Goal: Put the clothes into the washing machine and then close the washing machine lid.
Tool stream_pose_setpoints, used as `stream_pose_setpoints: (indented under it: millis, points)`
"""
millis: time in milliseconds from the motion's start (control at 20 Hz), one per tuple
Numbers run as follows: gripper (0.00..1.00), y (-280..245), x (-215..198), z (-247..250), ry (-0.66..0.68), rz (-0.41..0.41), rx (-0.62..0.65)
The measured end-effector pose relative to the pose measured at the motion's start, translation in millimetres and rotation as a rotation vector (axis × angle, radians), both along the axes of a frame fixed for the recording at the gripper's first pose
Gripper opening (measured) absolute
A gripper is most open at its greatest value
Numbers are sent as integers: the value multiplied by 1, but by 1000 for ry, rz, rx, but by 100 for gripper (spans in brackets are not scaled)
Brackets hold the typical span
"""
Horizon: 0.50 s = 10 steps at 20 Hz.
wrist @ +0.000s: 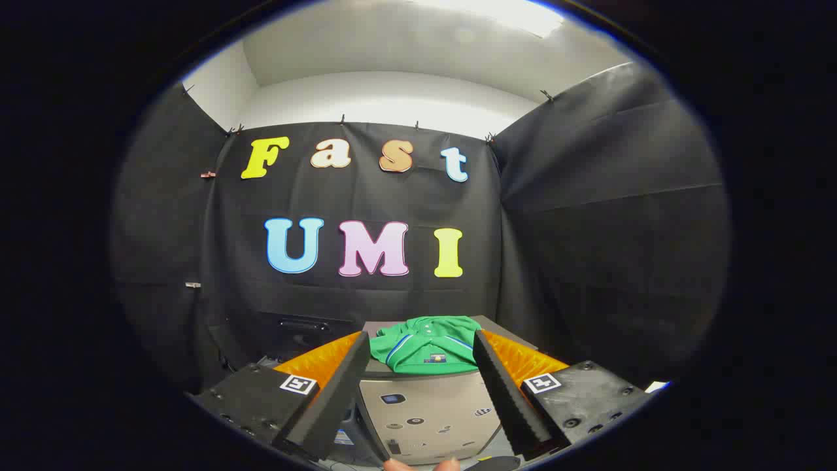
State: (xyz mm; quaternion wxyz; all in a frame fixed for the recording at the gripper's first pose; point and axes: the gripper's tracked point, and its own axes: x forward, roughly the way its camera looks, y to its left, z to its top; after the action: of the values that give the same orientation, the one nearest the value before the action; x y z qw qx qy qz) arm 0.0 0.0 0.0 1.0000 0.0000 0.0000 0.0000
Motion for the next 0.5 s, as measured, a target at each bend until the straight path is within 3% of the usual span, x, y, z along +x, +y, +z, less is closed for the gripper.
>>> stream_pose_setpoints:
  millis: [500]
  points:
    - [99,1,-1,-1,12,9,-6]
